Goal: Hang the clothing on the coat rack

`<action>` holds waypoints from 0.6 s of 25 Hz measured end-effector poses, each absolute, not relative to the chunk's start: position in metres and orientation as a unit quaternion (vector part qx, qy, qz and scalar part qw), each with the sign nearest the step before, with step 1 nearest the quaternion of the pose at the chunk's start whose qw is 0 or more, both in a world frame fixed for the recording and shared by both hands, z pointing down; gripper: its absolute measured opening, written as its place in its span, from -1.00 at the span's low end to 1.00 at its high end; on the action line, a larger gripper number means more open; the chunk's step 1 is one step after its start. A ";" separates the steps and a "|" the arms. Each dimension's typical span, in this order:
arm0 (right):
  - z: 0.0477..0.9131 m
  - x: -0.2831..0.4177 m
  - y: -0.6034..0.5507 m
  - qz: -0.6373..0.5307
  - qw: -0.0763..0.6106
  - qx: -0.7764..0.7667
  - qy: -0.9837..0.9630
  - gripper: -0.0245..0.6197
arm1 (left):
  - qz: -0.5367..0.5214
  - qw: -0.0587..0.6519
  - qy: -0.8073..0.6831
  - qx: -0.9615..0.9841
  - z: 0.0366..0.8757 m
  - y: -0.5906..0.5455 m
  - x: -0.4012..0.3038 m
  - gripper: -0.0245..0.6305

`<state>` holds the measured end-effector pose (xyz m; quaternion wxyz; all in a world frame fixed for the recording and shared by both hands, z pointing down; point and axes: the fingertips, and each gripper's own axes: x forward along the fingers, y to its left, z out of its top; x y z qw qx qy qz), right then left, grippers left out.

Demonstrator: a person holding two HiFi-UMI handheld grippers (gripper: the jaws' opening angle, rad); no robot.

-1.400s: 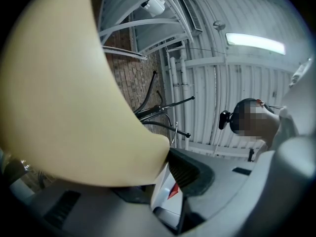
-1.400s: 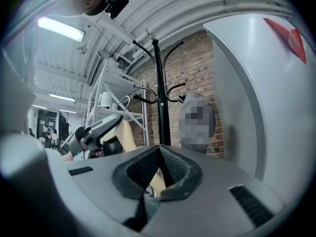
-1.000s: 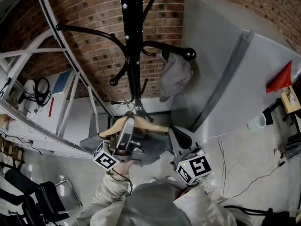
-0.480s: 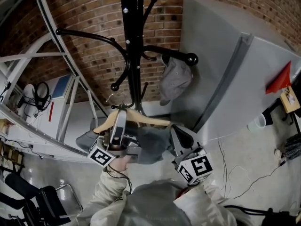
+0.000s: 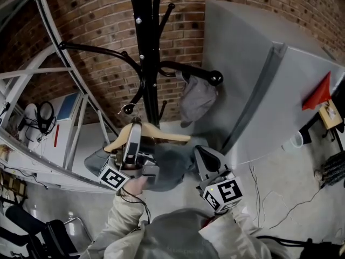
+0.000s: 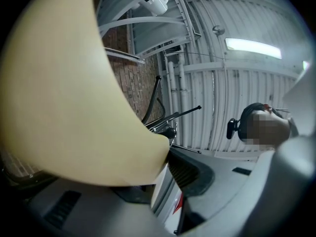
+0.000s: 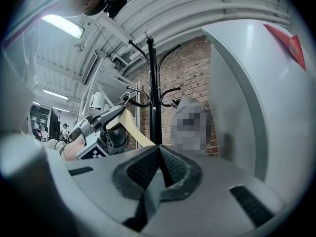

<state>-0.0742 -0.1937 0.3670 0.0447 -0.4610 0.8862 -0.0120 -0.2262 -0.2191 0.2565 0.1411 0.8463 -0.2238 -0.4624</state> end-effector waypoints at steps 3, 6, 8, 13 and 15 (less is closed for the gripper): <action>0.370 -0.073 -0.198 -0.014 0.044 -0.463 0.885 -0.85 | -0.463 0.156 -0.227 0.842 0.266 -0.228 -0.228 -0.59; 0.370 -0.071 -0.201 -0.015 0.046 -0.466 0.884 -0.85 | -0.467 0.179 -0.230 0.835 0.274 -0.236 -0.228 -0.59; 0.370 -0.070 -0.202 -0.015 0.046 -0.468 0.882 -0.85 | -0.467 0.183 -0.231 0.834 0.277 -0.240 -0.228 -0.59; 0.371 -0.068 -0.208 -0.020 0.045 -0.469 0.882 -0.85 | -0.469 0.192 -0.230 0.831 0.281 -0.251 -0.228 -0.59; 0.372 -0.067 -0.209 -0.021 0.046 -0.471 0.881 -0.85 | -0.469 0.196 -0.229 0.830 0.283 -0.254 -0.227 -0.59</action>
